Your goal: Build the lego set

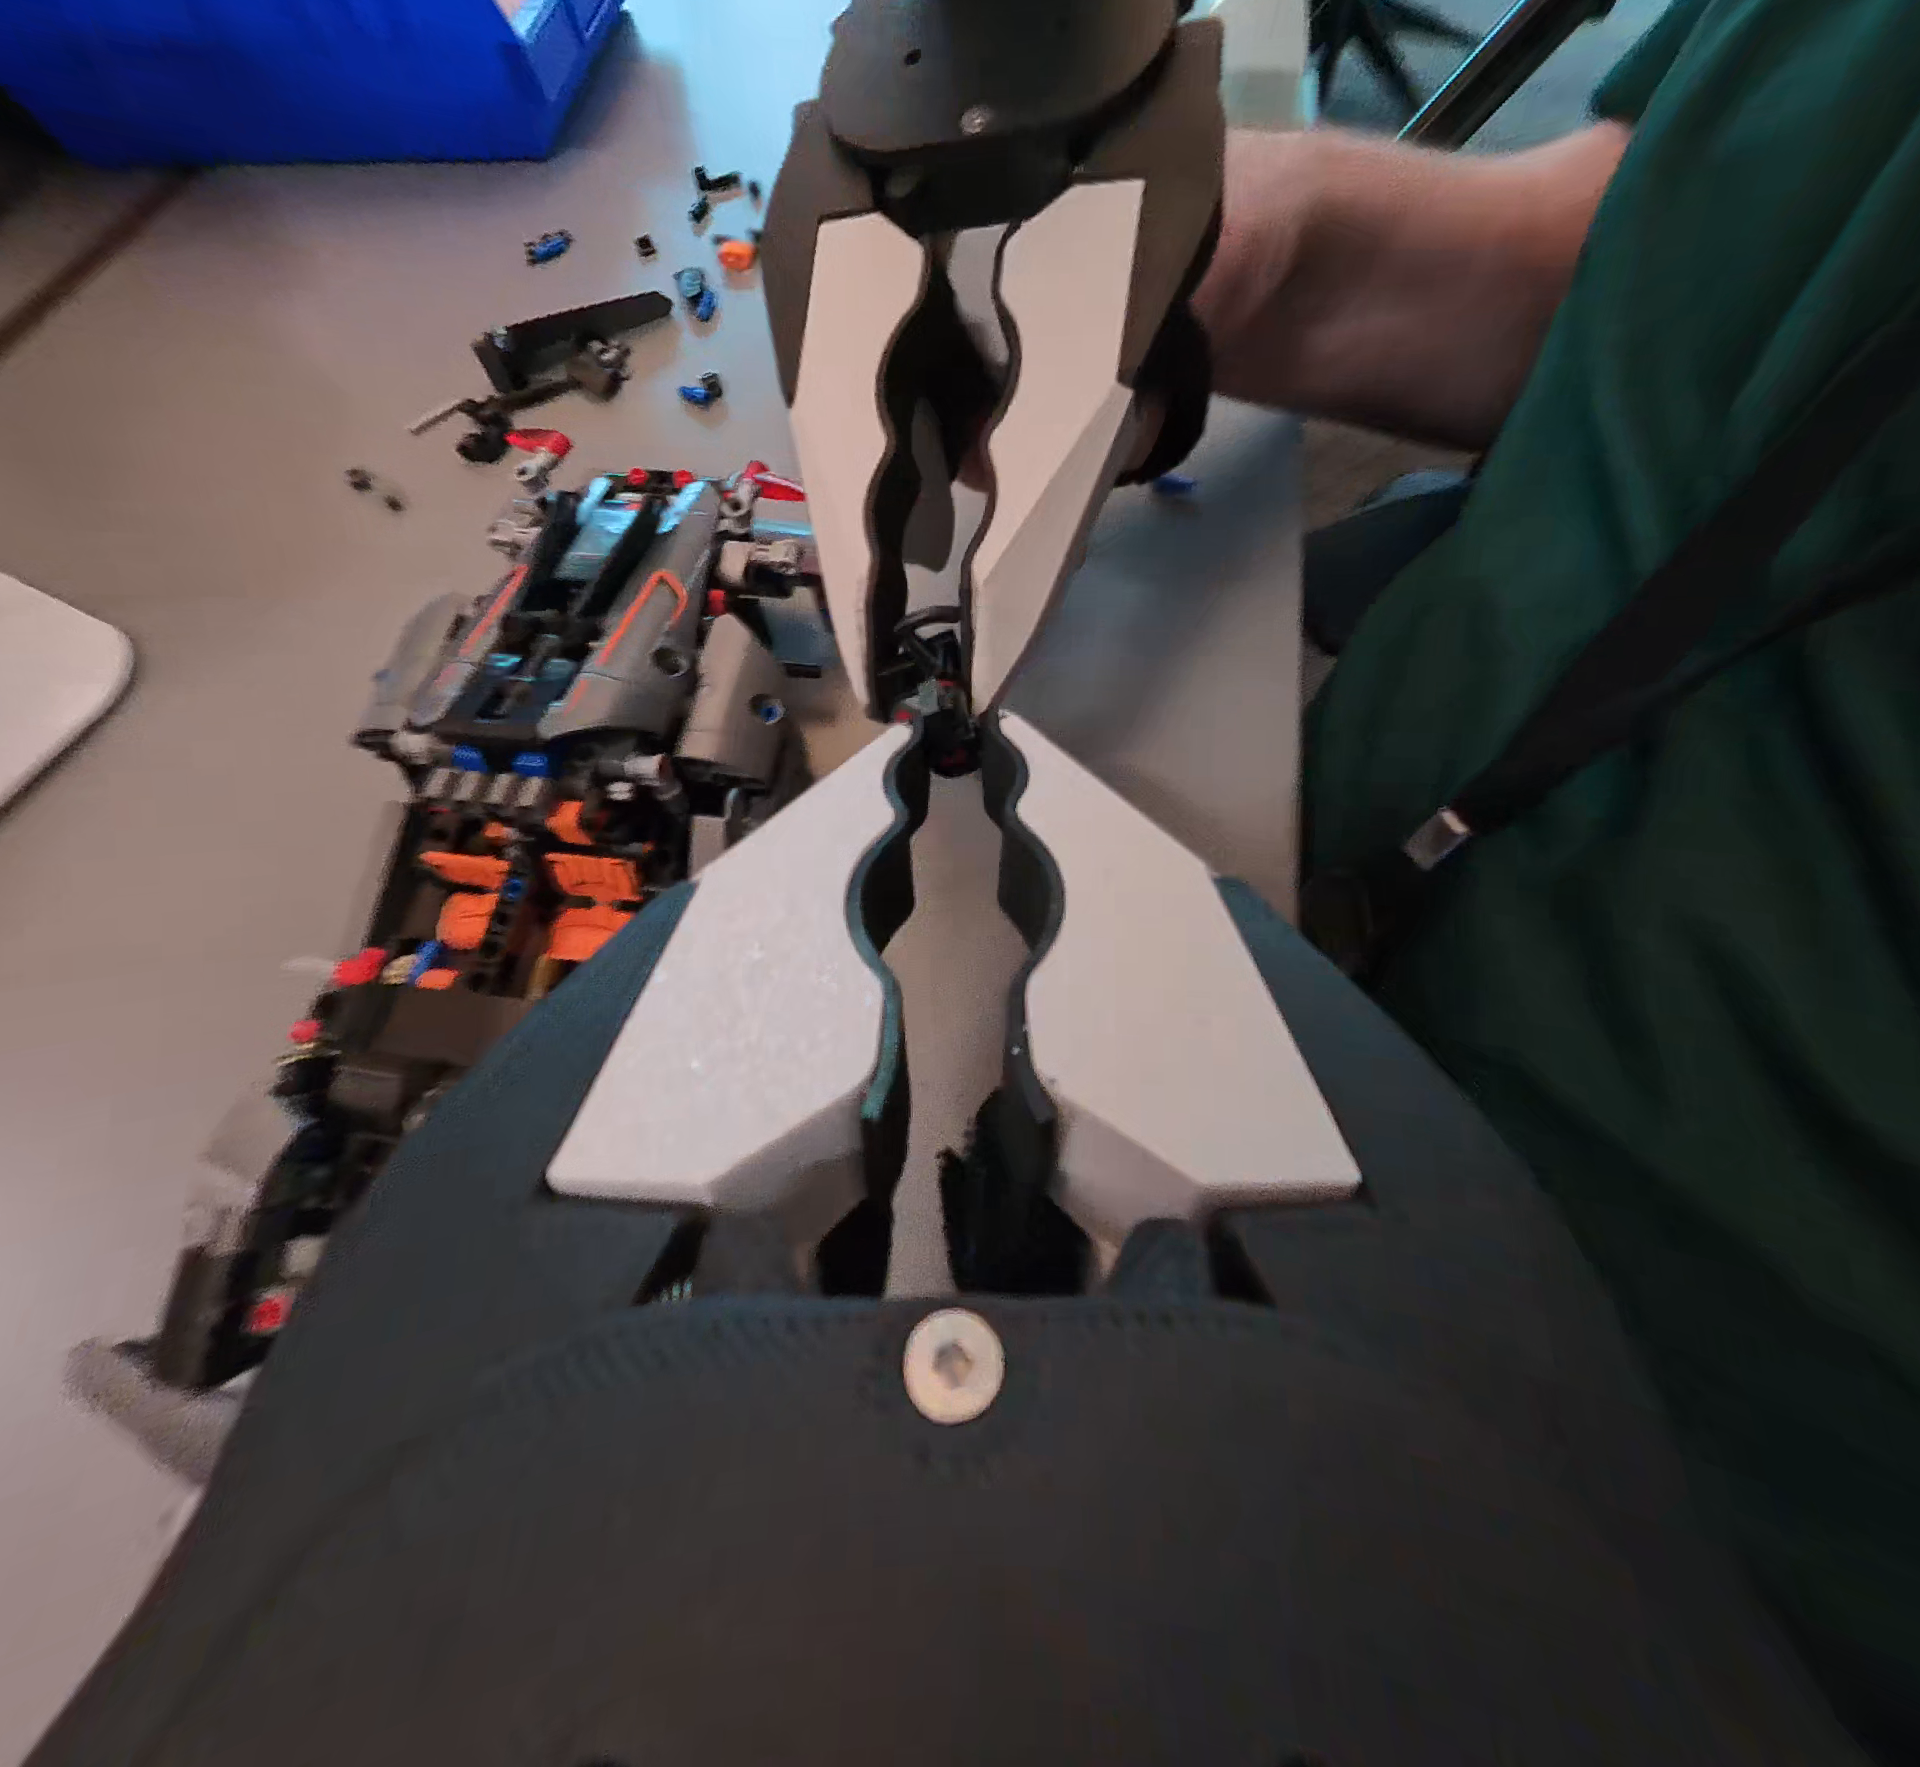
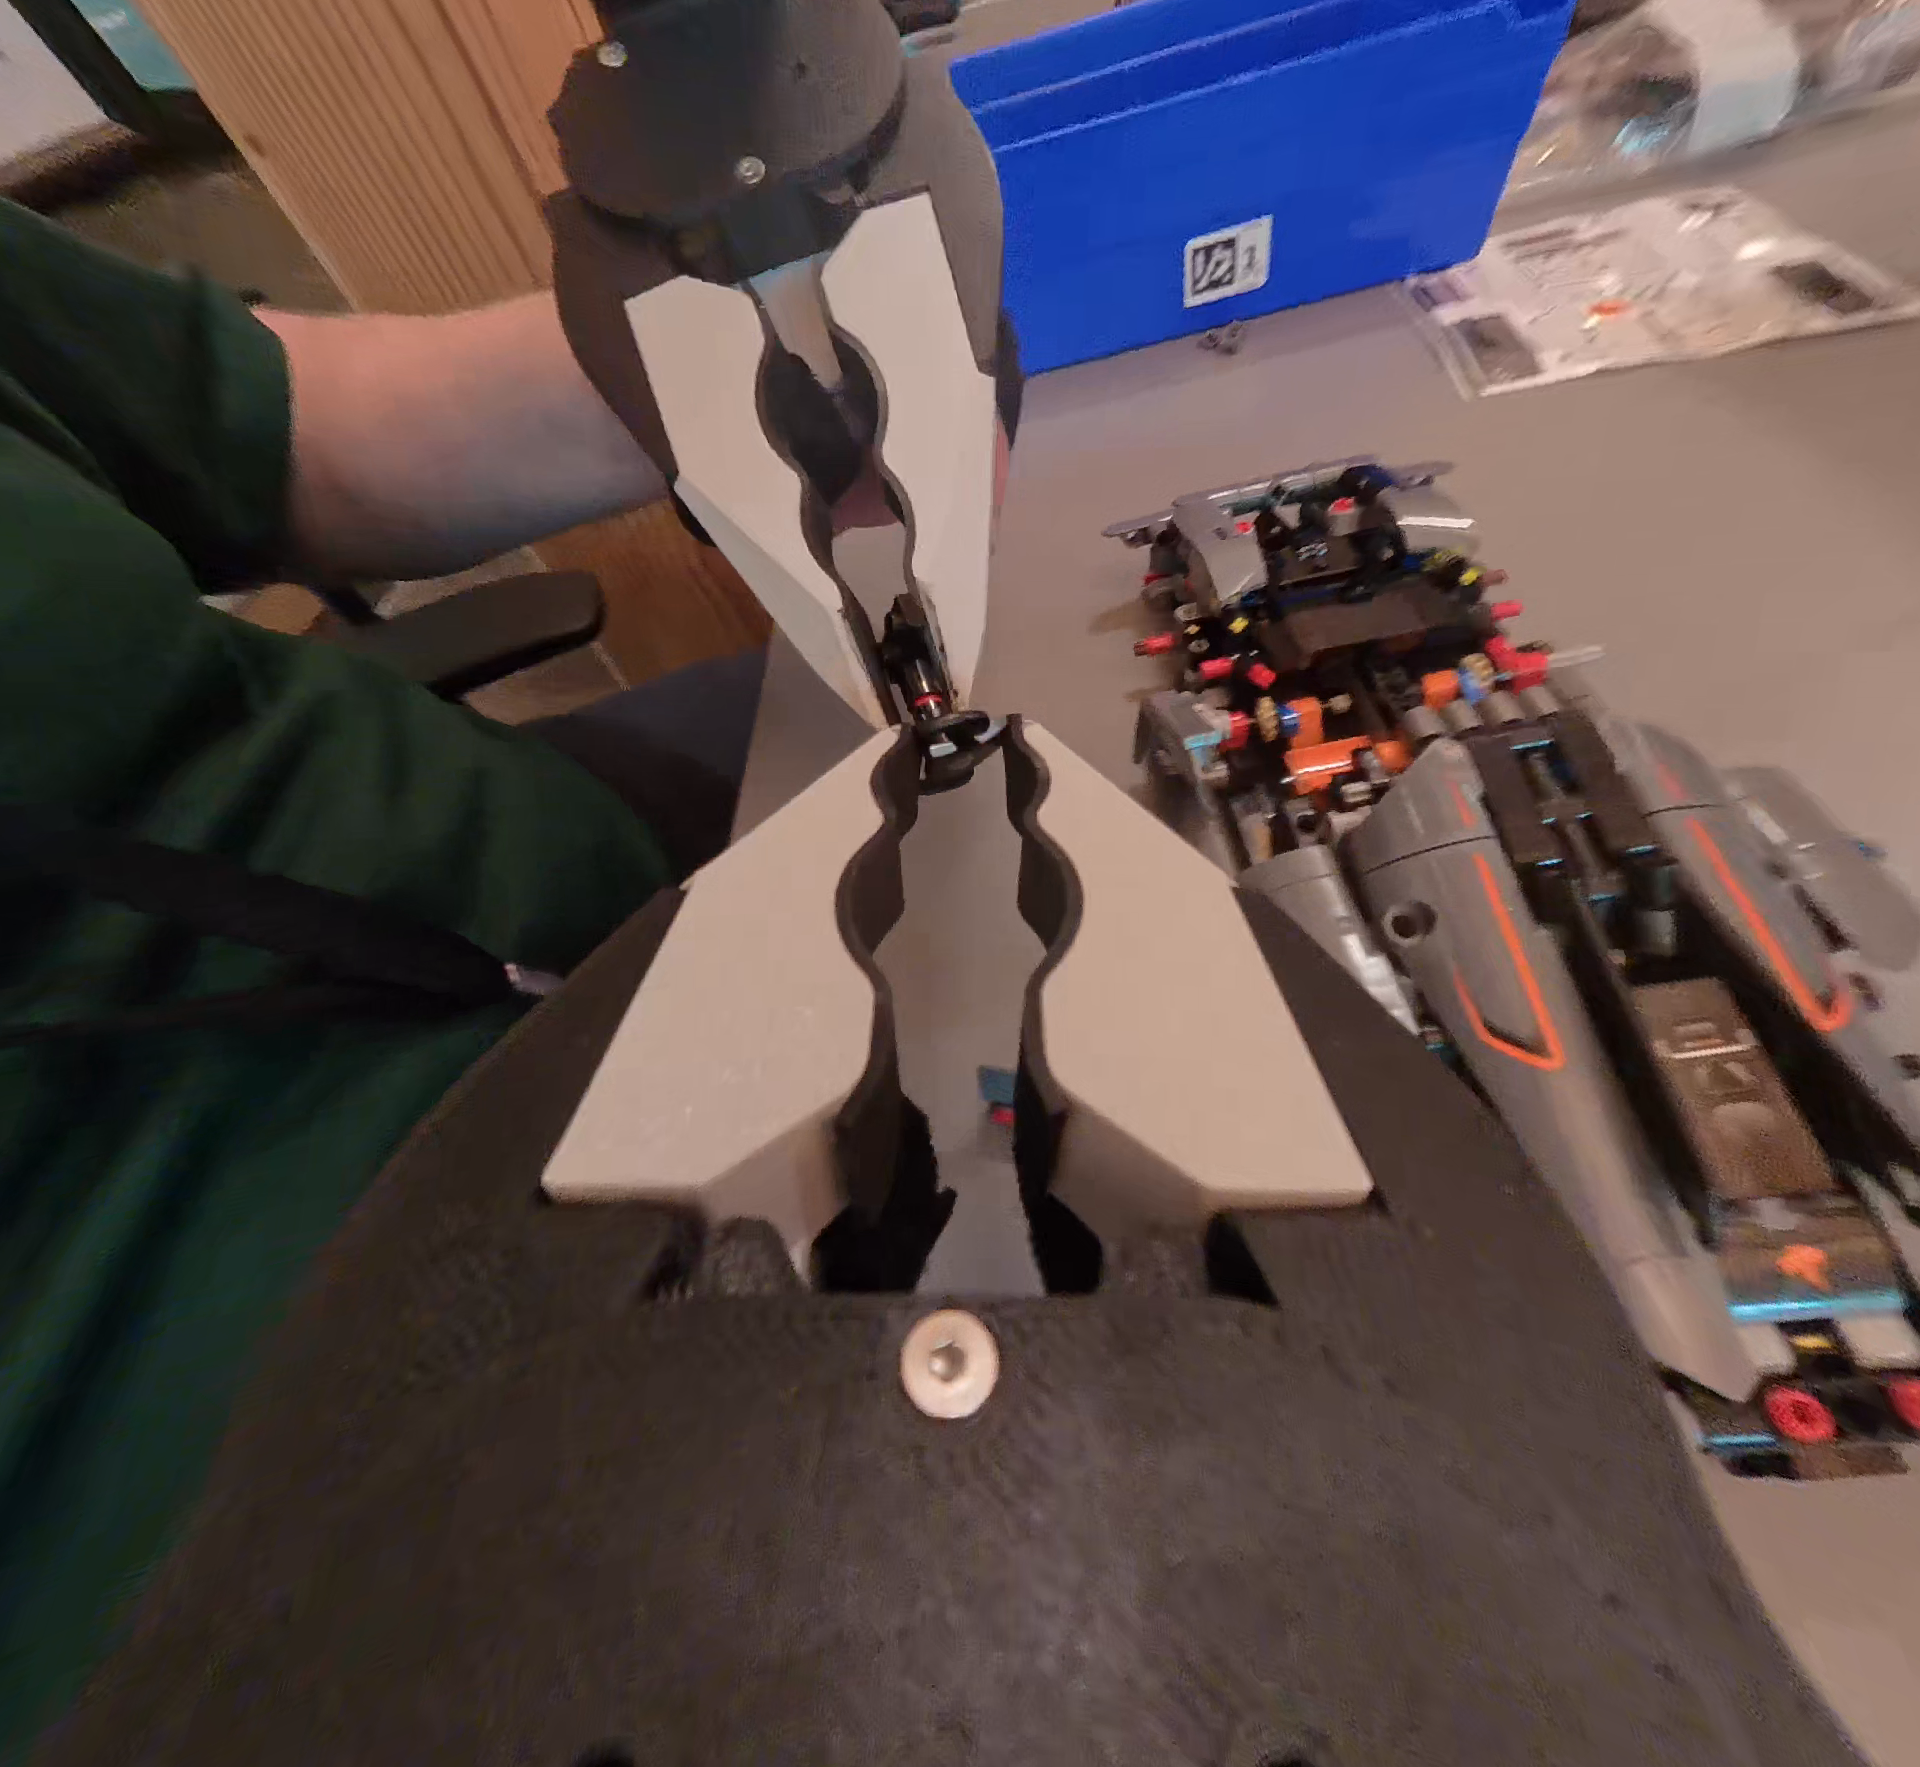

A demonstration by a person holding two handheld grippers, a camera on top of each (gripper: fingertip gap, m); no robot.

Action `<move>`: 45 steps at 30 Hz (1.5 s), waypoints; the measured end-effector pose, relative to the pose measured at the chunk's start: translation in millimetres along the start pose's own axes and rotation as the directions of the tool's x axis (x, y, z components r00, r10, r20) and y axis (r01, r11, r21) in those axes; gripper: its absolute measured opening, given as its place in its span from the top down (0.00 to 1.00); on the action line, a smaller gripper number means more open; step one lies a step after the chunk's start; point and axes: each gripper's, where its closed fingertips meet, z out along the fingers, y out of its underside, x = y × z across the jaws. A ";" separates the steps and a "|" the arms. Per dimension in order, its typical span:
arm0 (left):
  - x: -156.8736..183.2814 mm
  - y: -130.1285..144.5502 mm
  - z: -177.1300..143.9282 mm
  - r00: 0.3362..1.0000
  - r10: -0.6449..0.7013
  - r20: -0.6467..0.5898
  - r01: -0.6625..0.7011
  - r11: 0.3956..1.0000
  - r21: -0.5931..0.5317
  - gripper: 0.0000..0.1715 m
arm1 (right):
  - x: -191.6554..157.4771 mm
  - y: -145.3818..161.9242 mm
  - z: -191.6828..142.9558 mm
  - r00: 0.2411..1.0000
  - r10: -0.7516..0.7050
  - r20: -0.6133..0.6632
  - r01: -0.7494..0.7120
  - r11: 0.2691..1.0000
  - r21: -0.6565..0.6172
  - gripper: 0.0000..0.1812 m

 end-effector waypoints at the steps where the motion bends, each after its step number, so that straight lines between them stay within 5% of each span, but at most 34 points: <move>1: -2.7 1.8 -0.4 0.999 0.036 0.035 -0.035 0.999 -0.028 0.95 | 2.2 -2.4 -0.6 0.998 -0.042 -0.038 0.043 0.999 0.016 0.92; 3: -4.1 9.0 -1.0 0.996 0.067 0.057 -0.063 0.995 -0.076 0.95 | 8.8 -10.1 -2.1 0.954 -0.229 -0.193 0.237 0.971 0.018 0.75; 4: -5.8 12.2 -2.3 0.995 0.073 0.072 -0.067 0.994 -0.083 0.95 | 10.2 -13.1 -3.7 0.885 -0.373 -0.277 0.383 0.924 -0.021 0.77; 6: -7.7 16.2 -6.8 0.994 0.067 0.089 -0.060 0.995 -0.073 0.95 | 14.4 -20.0 -5.9 0.619 -0.654 -0.434 0.657 0.735 -0.170 0.77; 8: -11.9 23.5 -11.6 0.988 0.085 0.126 -0.073 0.993 -0.098 0.95 | 16.3 -14.9 0.7 0.408 -0.800 -0.440 0.754 0.566 -0.332 0.79; 12: -4.3 28.2 -15.4 0.987 0.108 0.121 -0.094 0.988 -0.119 0.95 | 18.4 -9.3 8.4 0.351 -0.831 -0.431 0.756 0.523 -0.393 0.84; 15: -0.4 29.6 -15.7 0.990 0.082 0.114 -0.070 0.991 -0.112 0.95 | 10.5 -7.6 11.6 0.401 -0.827 -0.394 0.765 0.539 -0.352 0.83; 20: 2.4 20.1 -20.6 0.997 -0.039 0.065 0.040 0.999 -0.006 0.95 | 2.0 -12.4 6.0 0.785 -0.525 -0.327 0.532 0.843 -0.079 0.83; 22: 3.6 16.0 -21.3 0.994 -0.110 0.017 0.109 0.993 0.039 0.96 | -0.9 -17.5 3.0 0.854 -0.433 -0.289 0.453 0.892 0.003 0.80; 29: 10.8 8.7 -20.5 0.919 -0.332 -0.212 0.358 0.928 0.102 0.95 | -15.5 -4.1 16.3 0.648 -0.724 -0.235 0.706 0.687 -0.169 0.78; 33: 20.0 7.1 -17.5 0.859 -0.392 -0.329 0.437 0.896 0.075 0.95 | -16.7 -5.5 19.4 0.626 -0.751 -0.210 0.732 0.659 -0.173 0.87; 37: 21.2 6.5 -14.7 0.848 -0.397 -0.352 0.448 0.891 0.076 0.95 | -18.9 -3.0 17.3 0.680 -0.712 -0.175 0.697 0.702 -0.149 0.87; 45: -8.8 10.1 -14.6 0.944 -0.316 -0.089 0.326 0.937 0.124 0.82 | -2.8 -7.2 4.2 0.801 -0.567 -0.193 0.558 0.823 -0.103 0.87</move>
